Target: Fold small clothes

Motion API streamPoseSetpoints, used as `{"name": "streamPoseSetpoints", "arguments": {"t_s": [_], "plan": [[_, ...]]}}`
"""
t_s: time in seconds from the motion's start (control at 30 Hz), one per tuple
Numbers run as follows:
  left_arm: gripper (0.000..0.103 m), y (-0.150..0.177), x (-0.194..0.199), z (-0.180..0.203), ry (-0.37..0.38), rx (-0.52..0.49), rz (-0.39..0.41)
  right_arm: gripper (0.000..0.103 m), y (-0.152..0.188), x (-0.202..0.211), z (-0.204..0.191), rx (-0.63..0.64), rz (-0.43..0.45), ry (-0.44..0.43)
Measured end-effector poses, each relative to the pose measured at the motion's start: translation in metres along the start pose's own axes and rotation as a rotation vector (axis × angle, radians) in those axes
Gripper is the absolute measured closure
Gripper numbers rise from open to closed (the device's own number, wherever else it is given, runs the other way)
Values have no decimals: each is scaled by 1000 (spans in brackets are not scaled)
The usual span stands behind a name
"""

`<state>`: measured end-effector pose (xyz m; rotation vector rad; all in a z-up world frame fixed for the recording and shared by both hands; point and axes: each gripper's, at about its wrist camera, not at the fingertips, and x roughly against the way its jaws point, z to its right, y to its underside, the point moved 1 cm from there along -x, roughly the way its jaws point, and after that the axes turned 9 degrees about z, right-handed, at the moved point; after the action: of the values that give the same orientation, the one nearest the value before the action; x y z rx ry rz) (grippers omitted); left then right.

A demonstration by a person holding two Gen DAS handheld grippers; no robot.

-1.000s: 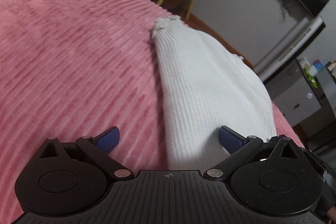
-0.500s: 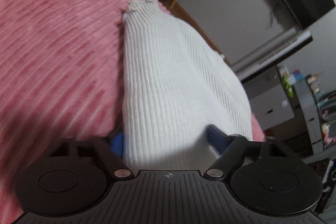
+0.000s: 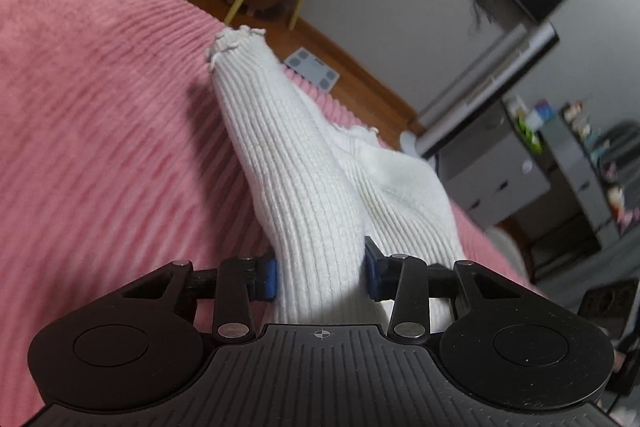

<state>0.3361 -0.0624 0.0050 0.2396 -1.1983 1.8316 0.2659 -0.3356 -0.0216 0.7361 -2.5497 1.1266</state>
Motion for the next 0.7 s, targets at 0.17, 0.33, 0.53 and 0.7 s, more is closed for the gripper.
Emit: {"name": "streamPoseSetpoints", "arguments": {"t_s": [0.17, 0.33, 0.53, 0.7], "plan": [[61, 6, 25, -17, -31, -23, -60, 76, 23, 5, -10, 0, -48, -28], [52, 25, 41, -38, -102, -87, -139, 63, 51, 9, -26, 83, -96, -4], [14, 20, 59, -28, -211, -176, 16, 51, 48, 30, -71, 364, 66, 183], [10, 20, 38, -18, -365, -185, 107, 75, 52, -5, -123, 596, 77, 175]]}}
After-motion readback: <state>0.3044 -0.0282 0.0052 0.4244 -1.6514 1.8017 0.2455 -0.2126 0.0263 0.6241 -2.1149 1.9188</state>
